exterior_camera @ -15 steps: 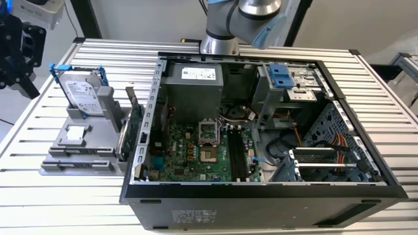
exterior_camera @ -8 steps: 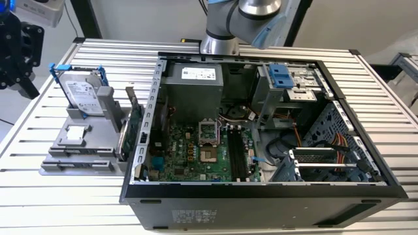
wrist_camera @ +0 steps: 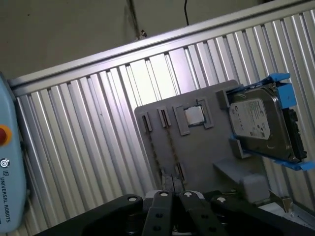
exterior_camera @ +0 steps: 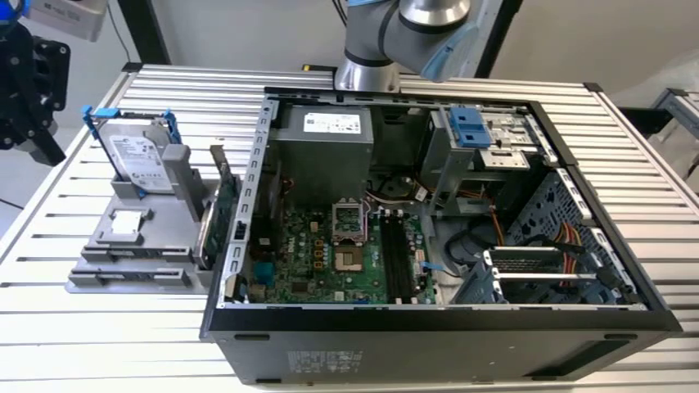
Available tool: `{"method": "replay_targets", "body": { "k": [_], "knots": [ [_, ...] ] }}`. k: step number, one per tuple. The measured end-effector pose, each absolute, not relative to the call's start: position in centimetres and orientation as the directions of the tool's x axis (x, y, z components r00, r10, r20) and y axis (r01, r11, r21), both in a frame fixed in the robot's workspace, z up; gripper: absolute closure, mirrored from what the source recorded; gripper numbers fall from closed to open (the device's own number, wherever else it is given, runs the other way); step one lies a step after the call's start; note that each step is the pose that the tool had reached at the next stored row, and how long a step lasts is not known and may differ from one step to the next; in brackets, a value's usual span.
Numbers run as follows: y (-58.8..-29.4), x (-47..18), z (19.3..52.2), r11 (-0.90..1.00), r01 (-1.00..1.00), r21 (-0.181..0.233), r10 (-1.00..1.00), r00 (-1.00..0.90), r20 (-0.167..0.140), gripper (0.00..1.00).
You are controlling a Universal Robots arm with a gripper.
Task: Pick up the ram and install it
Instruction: 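Pick up the ram and move it above insertion slot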
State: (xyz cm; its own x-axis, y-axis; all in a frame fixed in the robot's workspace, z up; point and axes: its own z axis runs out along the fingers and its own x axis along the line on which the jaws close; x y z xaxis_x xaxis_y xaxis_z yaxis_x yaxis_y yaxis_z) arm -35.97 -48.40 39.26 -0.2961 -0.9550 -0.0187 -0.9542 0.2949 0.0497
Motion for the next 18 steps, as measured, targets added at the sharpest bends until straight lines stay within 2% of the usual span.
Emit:
{"method": "replay_targets", "body": {
  "k": [18],
  "knots": [
    [-48.40,-35.96,39.27,0.120,-0.992,0.042,-0.992,-0.121,-0.019,1.00]
  ]
}}
